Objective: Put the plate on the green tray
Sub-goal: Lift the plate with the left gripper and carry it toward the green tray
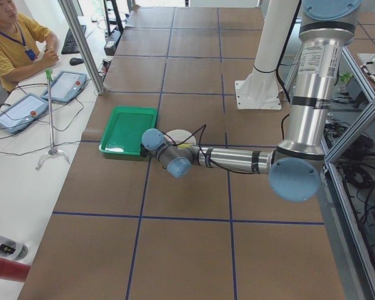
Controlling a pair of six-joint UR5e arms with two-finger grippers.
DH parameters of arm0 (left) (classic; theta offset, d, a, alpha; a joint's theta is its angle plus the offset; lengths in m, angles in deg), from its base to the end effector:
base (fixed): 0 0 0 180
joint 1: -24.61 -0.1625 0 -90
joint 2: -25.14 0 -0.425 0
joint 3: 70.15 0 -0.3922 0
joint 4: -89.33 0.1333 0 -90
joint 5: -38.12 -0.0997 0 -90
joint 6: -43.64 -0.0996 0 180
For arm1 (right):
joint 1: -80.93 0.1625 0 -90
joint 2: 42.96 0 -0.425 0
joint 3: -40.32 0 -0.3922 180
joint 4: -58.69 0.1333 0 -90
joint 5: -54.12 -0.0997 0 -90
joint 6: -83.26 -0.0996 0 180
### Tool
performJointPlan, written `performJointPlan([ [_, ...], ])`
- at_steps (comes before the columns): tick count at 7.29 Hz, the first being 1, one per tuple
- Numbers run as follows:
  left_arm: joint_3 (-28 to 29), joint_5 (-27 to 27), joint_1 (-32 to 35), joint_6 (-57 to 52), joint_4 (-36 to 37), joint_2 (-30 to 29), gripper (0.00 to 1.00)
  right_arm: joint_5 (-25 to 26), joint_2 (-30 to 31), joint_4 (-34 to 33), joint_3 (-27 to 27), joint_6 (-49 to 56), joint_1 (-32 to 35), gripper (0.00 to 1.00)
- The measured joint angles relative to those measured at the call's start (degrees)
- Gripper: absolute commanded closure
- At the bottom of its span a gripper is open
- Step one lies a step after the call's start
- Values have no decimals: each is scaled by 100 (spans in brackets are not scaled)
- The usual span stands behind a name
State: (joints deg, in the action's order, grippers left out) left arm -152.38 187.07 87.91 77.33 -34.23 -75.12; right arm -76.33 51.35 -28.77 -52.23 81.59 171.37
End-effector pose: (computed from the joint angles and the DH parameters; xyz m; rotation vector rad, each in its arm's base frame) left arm 0.2170 -0.5383 0.5465 -0.0053 1.1432 0.2149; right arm 0.0722 -0.4603 0.6728 0.0055 -0.7061 0.0305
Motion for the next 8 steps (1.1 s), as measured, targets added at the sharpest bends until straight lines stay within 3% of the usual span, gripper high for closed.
performJointPlan([
  [2,372,-18,184,110,569,-826,100,-2,0,0,0,0,0,0],
  [4,1092,-49,251,257,664,-1561,100,-6,0,0,0,0,0,0],
  [6,1866,-392,259,366,520,-2221,100,-3,0,0,0,0,0,0],
  [8,2467,-695,261,740,-73,-2554,100,-4,0,0,0,0,0,0],
])
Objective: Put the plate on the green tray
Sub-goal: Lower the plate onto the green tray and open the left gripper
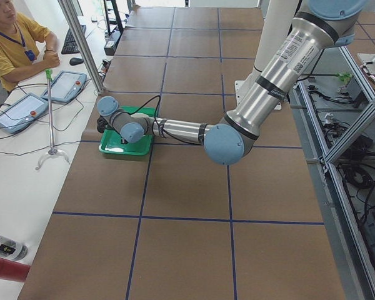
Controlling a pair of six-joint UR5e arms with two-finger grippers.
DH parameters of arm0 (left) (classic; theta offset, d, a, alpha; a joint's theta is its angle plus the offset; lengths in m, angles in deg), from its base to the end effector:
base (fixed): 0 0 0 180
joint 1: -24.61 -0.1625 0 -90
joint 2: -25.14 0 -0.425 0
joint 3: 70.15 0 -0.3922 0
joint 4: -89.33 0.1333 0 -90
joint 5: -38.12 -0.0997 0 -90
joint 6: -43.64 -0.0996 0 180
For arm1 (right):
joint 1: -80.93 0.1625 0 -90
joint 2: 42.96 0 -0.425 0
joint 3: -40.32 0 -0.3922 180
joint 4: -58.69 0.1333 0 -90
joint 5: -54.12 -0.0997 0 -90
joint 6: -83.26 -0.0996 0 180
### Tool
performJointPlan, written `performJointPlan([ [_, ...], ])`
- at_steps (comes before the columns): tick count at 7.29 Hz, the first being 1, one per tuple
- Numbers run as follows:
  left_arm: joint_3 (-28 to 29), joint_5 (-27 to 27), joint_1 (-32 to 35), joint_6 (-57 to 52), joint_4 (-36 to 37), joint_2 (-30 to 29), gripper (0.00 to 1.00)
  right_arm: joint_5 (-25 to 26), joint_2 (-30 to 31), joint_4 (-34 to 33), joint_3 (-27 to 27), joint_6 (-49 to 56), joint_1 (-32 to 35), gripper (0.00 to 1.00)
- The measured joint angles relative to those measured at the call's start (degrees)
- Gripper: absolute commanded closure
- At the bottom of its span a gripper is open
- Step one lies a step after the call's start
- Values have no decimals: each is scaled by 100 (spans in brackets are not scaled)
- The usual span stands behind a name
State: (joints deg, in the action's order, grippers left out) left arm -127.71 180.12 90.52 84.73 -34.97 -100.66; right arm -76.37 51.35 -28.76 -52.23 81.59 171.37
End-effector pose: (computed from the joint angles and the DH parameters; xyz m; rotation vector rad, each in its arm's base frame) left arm 0.2588 -0.7130 0.4718 0.0439 1.0608 0.0298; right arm 0.0722 -0.4603 0.6727 0.0056 -0.7068 0.0304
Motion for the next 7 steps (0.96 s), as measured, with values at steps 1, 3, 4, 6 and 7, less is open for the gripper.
performJointPlan([
  [1,172,-158,-3,225,-261,-110,100,1,0,0,0,0,0,0],
  [3,447,-403,-76,559,-825,-217,100,-2,0,0,0,2,0,0],
  [4,572,-584,-161,677,-1049,-236,100,0,0,0,0,4,0,0],
  [6,684,-786,-388,953,-1355,-262,100,0,0,0,0,1,0,0],
  [7,761,-916,-482,1019,-1508,-265,100,-2,0,0,0,0,0,0],
])
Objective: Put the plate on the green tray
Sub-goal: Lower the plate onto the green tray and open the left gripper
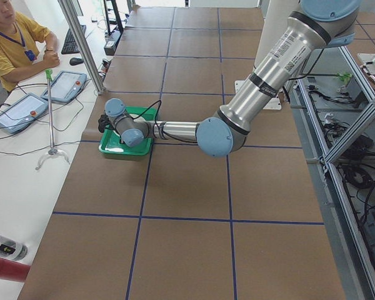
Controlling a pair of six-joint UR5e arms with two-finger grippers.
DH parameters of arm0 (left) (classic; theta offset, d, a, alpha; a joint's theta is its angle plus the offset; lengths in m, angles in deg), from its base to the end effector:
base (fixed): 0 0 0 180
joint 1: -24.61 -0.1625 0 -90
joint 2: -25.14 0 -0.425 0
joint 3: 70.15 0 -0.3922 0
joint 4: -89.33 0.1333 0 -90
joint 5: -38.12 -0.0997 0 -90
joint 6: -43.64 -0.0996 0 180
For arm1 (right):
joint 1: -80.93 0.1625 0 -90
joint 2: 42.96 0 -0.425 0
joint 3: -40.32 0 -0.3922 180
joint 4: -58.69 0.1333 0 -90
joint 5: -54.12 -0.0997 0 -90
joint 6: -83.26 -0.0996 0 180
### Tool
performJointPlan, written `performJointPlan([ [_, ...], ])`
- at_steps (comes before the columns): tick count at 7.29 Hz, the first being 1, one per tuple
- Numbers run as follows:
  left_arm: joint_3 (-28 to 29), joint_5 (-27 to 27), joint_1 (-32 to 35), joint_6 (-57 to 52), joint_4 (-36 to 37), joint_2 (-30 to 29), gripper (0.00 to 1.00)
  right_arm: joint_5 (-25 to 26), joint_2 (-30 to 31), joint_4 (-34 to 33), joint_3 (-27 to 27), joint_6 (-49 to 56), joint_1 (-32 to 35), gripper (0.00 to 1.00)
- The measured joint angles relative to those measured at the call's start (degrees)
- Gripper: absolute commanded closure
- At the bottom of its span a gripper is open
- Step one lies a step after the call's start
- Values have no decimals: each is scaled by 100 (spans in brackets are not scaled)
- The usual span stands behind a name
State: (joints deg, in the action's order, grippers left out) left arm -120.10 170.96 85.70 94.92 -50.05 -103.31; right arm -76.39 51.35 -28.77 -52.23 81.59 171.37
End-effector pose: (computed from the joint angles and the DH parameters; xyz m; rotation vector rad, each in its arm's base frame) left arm 0.3184 -0.7122 0.4815 0.1537 1.0444 -0.0420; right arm 0.0721 -0.4603 0.6727 0.0055 -0.7071 0.0305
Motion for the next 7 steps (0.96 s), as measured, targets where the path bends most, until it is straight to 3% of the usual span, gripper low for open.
performJointPlan([
  [1,66,-70,-68,31,-136,-6,100,-1,0,0,0,0,0,0],
  [2,95,-96,-111,48,-238,-2,57,-1,0,0,0,0,0,0],
  [3,113,-108,-133,54,-330,8,1,-1,0,0,0,0,0,0],
  [7,110,-264,-210,18,-544,47,0,-1,0,0,0,0,0,0],
])
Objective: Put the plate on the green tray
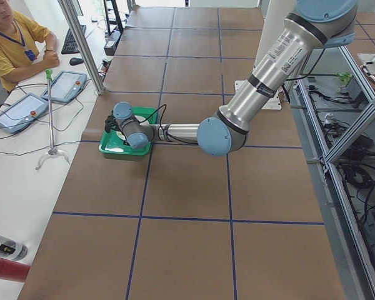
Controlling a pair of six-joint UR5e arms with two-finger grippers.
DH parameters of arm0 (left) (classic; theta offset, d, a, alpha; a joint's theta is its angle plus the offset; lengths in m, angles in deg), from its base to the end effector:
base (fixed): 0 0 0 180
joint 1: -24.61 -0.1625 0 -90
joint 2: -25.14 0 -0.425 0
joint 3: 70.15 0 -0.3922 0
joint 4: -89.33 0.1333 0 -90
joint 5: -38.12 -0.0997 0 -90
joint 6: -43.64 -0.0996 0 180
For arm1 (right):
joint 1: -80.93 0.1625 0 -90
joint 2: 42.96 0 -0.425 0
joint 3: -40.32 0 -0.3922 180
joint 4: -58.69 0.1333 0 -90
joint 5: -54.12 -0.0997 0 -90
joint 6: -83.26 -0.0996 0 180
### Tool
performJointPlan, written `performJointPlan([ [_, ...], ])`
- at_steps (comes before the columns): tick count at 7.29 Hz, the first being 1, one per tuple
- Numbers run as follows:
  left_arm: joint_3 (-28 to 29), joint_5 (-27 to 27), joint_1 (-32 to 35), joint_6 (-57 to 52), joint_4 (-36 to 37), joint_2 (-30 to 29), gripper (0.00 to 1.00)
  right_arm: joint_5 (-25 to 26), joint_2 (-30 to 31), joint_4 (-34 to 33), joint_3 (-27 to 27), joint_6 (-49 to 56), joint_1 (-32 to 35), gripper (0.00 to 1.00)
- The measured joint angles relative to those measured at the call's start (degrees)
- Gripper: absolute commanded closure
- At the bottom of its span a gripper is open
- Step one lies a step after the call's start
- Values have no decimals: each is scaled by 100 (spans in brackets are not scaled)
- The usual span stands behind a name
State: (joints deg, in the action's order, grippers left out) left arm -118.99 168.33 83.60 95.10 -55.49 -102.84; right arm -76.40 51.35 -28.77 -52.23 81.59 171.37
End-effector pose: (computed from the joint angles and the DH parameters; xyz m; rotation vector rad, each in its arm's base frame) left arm 0.3400 -0.6995 0.4883 0.2176 1.0548 -0.0057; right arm 0.0721 -0.4603 0.6727 0.0055 -0.7073 0.0305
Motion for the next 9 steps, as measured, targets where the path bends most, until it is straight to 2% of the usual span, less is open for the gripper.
performJointPlan([
  [1,-73,59,103,-101,4,55,0,0,0,0,0,0,0,0],
  [3,-499,525,570,-786,249,499,0,2,0,0,0,0,0,0],
  [5,-1553,947,1073,-1744,1345,1167,0,8,-3,0,0,0,0,0],
  [7,-2556,1128,1557,-2836,2576,1908,0,9,-1,0,0,0,0,0],
  [9,-3086,1126,1977,-3420,3086,2678,0,9,-3,0,0,0,0,0],
])
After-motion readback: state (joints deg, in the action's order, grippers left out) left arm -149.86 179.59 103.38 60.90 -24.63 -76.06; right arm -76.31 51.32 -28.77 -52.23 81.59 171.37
